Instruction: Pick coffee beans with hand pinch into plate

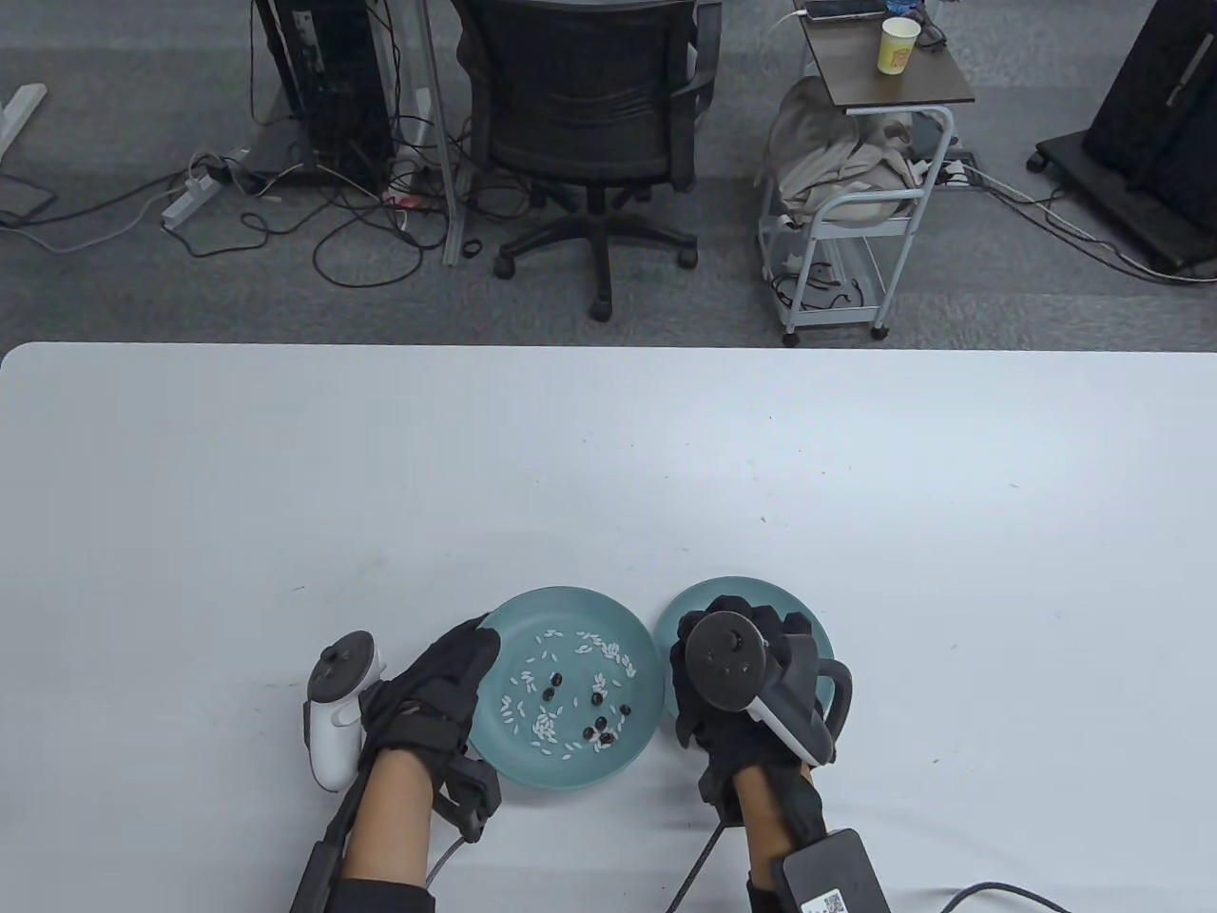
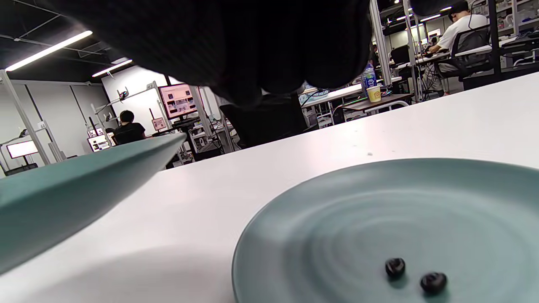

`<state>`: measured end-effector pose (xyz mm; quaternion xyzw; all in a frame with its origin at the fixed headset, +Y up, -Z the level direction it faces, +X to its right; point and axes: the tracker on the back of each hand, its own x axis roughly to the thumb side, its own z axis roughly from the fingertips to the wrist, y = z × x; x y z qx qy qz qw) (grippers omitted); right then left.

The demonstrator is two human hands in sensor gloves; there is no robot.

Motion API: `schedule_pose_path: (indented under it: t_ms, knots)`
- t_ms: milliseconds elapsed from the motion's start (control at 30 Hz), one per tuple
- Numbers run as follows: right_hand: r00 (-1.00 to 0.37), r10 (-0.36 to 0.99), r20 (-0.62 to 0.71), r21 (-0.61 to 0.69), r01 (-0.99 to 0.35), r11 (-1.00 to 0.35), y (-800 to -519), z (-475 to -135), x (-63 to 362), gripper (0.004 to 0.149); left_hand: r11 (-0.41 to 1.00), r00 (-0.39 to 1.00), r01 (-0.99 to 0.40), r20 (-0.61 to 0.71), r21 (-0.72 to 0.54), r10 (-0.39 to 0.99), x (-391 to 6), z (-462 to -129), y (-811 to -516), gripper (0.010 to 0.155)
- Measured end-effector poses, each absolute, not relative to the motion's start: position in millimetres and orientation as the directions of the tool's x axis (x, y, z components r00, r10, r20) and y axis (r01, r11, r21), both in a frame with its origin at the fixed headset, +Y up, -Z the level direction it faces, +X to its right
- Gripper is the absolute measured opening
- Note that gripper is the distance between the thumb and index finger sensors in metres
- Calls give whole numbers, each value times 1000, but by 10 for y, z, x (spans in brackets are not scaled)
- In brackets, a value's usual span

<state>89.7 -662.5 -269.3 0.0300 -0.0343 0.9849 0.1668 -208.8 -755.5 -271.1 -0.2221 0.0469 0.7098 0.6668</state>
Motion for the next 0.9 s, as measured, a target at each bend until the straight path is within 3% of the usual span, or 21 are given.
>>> schedule_pose_path:
  t_ms: [400,633,800,900]
  knots:
    - [-937,340,78,-109,-347,-932,-6551,-2678,949,40,-147,-28,-950,-392,-277,919,-1983,-2714,-7578,51]
    - [-923,308,232,-145,-346,-927,-6411,-2544,731,41,-125,-17,-962,-406,-242,914,-2056,-2745,-7617,51]
    - [-892,309,330,-53,-344,-937,-6419,-2459,446,40,-123,-17,-962,-399,-242,917,-2079,-2738,-7607,50]
    - [-898,229,376,-7,-250,-968,-6470,-2449,175,39,-121,0,-956,-412,-268,911,-2080,-2737,-7625,51]
